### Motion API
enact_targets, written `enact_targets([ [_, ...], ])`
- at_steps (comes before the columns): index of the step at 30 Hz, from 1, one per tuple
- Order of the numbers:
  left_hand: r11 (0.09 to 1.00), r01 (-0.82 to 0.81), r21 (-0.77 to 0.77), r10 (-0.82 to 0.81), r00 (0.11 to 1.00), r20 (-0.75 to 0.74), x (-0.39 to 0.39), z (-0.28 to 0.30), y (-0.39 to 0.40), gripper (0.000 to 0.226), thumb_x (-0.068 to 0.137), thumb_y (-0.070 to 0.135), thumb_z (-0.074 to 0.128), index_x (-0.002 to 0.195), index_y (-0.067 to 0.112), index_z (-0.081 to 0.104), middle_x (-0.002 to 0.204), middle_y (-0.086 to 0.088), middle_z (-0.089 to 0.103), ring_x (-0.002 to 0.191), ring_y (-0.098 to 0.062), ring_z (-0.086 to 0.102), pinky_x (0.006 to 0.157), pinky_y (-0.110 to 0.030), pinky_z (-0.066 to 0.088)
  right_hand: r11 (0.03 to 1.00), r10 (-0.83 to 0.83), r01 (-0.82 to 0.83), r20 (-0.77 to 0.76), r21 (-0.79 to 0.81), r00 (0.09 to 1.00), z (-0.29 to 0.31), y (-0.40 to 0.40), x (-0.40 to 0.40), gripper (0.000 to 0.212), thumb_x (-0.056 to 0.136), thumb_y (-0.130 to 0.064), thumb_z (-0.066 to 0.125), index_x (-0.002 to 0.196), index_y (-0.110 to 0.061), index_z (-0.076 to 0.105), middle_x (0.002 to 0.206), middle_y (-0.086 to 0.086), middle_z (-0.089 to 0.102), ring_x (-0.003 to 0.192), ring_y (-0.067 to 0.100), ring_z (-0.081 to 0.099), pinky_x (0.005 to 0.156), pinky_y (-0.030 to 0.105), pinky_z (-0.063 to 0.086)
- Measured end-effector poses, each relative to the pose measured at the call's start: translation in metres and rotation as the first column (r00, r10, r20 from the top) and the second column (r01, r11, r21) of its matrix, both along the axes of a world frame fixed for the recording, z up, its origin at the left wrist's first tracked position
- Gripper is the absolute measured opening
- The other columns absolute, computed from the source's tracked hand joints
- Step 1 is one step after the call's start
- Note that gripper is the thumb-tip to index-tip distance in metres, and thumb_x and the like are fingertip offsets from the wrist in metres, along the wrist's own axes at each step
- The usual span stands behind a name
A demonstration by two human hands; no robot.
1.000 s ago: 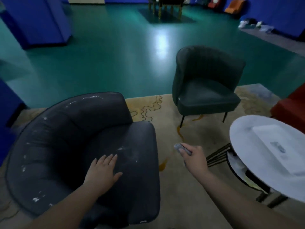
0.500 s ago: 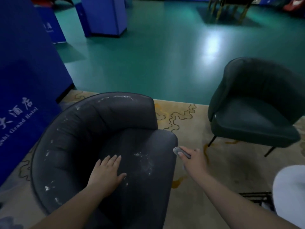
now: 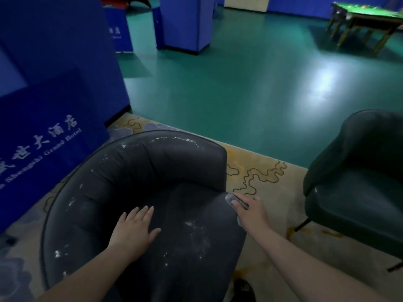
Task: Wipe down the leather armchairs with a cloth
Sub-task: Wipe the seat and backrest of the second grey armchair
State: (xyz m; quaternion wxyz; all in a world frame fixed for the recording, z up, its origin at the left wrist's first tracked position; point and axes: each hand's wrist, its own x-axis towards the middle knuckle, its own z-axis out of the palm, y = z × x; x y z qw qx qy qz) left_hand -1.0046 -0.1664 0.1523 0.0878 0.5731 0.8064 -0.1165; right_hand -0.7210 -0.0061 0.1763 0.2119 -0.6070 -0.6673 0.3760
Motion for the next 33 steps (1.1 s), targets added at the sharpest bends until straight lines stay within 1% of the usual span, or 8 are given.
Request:
enact_targets([
  [5, 0.981, -0.18, -0.067, 0.18, 0.984, -0.017, 0.017, -0.019, 0.015, 0.075, 0.095, 0.064, 0.02, 0.154, 0.023, 0.002, 0.161, 0.004, 0.01, 0.148, -0.019, 0.008, 0.118, -0.041, 0.011, 0.981, 0.194, -0.193, 0.054, -0.019, 0.979, -0.023, 0.073, -0.018, 0.027, 0.091, -0.044, 0.056, 0.117, -0.04, 0.063, 0.108, -0.003, 0.05, 0.09, 0.013, 0.054, 0.083, 0.033, 0.046],
  [8, 0.944, -0.313, -0.107, 0.315, 0.949, 0.001, 0.041, -0.032, 0.024, 0.074, 0.095, 0.064, 0.019, 0.154, 0.022, 0.002, 0.161, 0.003, 0.01, 0.148, -0.019, 0.008, 0.118, -0.041, 0.012, 0.943, 0.327, -0.326, 0.007, -0.069, 0.945, -0.038, 0.113, -0.022, 0.028, 0.092, -0.039, 0.057, 0.119, -0.034, 0.063, 0.11, -0.004, 0.051, 0.095, 0.013, 0.057, 0.089, 0.035, 0.048],
  [13, 0.821, -0.56, -0.111, 0.569, 0.819, 0.076, 0.085, -0.052, 0.025, 0.073, 0.095, 0.063, 0.022, 0.154, 0.023, 0.005, 0.161, 0.003, 0.012, 0.147, -0.019, 0.01, 0.119, -0.041, 0.013, 0.836, 0.539, -0.533, 0.008, -0.132, 0.842, -0.069, 0.154, -0.023, 0.029, 0.092, -0.034, 0.058, 0.12, -0.027, 0.064, 0.119, 0.005, 0.057, 0.102, 0.017, 0.06, 0.096, 0.04, 0.049],
  [19, 0.683, -0.72, -0.123, 0.731, 0.671, 0.126, 0.132, -0.084, -0.012, 0.073, 0.095, 0.062, 0.024, 0.154, 0.023, 0.006, 0.161, 0.002, 0.013, 0.147, -0.02, 0.01, 0.119, -0.042, 0.014, 0.706, 0.691, -0.676, 0.001, -0.211, 0.722, -0.118, 0.143, -0.034, 0.031, 0.092, -0.035, 0.059, 0.122, -0.027, 0.064, 0.118, 0.009, 0.059, 0.103, 0.02, 0.06, 0.094, 0.043, 0.05],
  [25, 0.563, -0.821, -0.096, 0.821, 0.542, 0.18, 0.152, -0.142, -0.03, 0.075, 0.094, 0.063, 0.027, 0.154, 0.023, 0.003, 0.16, 0.003, 0.015, 0.147, -0.02, 0.01, 0.119, -0.043, 0.014, 0.623, 0.757, -0.748, -0.062, -0.23, 0.65, -0.177, 0.118, -0.049, 0.029, 0.091, -0.033, 0.06, 0.119, -0.026, 0.066, 0.116, 0.007, 0.062, 0.103, 0.013, 0.061, 0.089, 0.028, 0.05],
  [28, 0.528, -0.846, -0.07, 0.836, 0.504, 0.217, 0.158, -0.178, -0.032, 0.076, 0.094, 0.063, 0.027, 0.154, 0.023, 0.004, 0.16, 0.003, 0.015, 0.147, -0.02, 0.01, 0.119, -0.043, 0.014, 0.59, 0.787, -0.774, -0.053, -0.23, 0.615, -0.212, 0.11, -0.058, 0.027, 0.092, -0.028, 0.06, 0.118, -0.026, 0.067, 0.113, 0.01, 0.063, 0.098, 0.013, 0.062, 0.079, 0.016, 0.047],
  [31, 0.511, -0.857, -0.065, 0.842, 0.483, 0.24, 0.162, -0.221, -0.037, 0.077, 0.093, 0.065, 0.025, 0.154, 0.024, 0.002, 0.161, 0.005, 0.013, 0.147, -0.018, 0.008, 0.119, -0.041, 0.012, 0.602, 0.776, -0.76, -0.046, -0.243, 0.629, -0.248, 0.102, -0.068, 0.029, 0.092, -0.033, 0.058, 0.12, -0.032, 0.064, 0.115, 0.009, 0.06, 0.099, 0.014, 0.061, 0.085, 0.025, 0.047],
  [33, 0.514, -0.855, -0.062, 0.839, 0.487, 0.245, 0.163, -0.249, -0.04, 0.079, 0.092, 0.066, 0.025, 0.154, 0.024, 0.001, 0.161, 0.006, 0.011, 0.148, -0.017, 0.006, 0.119, -0.04, 0.011, 0.618, 0.766, -0.754, -0.044, -0.223, 0.641, -0.272, 0.097, -0.074, 0.029, 0.092, -0.036, 0.058, 0.12, -0.035, 0.063, 0.115, 0.003, 0.055, 0.095, 0.007, 0.058, 0.081, 0.018, 0.043],
])
